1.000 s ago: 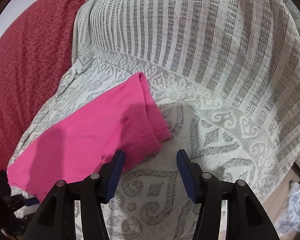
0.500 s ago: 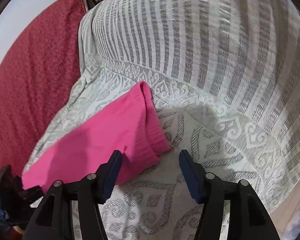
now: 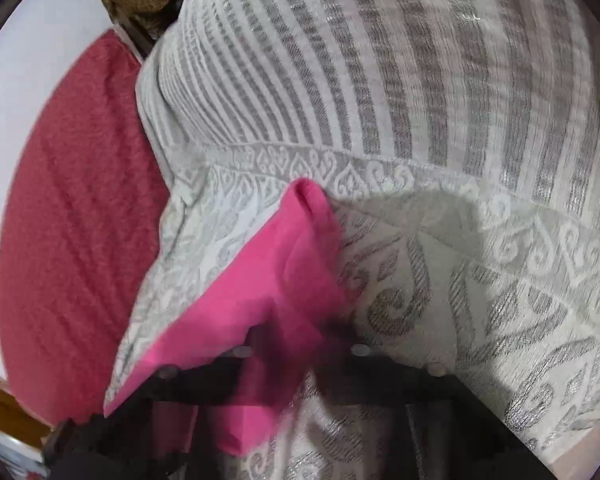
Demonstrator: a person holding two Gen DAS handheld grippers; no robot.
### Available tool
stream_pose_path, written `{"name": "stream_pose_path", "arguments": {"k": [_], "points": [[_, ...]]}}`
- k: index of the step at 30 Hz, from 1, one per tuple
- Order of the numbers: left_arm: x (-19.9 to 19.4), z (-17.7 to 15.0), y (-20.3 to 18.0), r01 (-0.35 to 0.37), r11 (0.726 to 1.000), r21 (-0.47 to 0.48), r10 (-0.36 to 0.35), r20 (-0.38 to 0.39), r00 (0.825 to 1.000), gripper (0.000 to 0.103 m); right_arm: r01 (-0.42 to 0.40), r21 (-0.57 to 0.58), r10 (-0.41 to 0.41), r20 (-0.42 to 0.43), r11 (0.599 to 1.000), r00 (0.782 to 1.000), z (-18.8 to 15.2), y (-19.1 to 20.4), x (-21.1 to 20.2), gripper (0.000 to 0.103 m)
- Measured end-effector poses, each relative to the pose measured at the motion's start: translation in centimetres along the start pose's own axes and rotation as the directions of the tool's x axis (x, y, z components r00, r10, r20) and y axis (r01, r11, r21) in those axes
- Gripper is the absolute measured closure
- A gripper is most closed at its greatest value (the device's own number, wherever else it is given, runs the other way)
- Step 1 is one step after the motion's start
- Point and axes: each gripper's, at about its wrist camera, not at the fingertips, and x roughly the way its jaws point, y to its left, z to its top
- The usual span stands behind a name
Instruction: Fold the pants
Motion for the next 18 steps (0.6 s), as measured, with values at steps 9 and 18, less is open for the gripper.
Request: {"name": "stream_pose_path", "arguments": {"k": [9,18], "points": [[-1.3,-1.4,-8.4,0.051,0.996,0.080,-0.054,0.026,0.998,0.096,0.202,-0.090,-0.202,0.019,0.975,0.979,-0.7,-3.2,-7.4,0.080],[-1.8,-3.4,-9.4,-0.043,0.998,0.054,0.044,-0.012,0.999,0.065,0.314,-0.021,-0.314,-0.005,0.949,0.949,-2.1,-6.0,-9.8,0.041]]}}
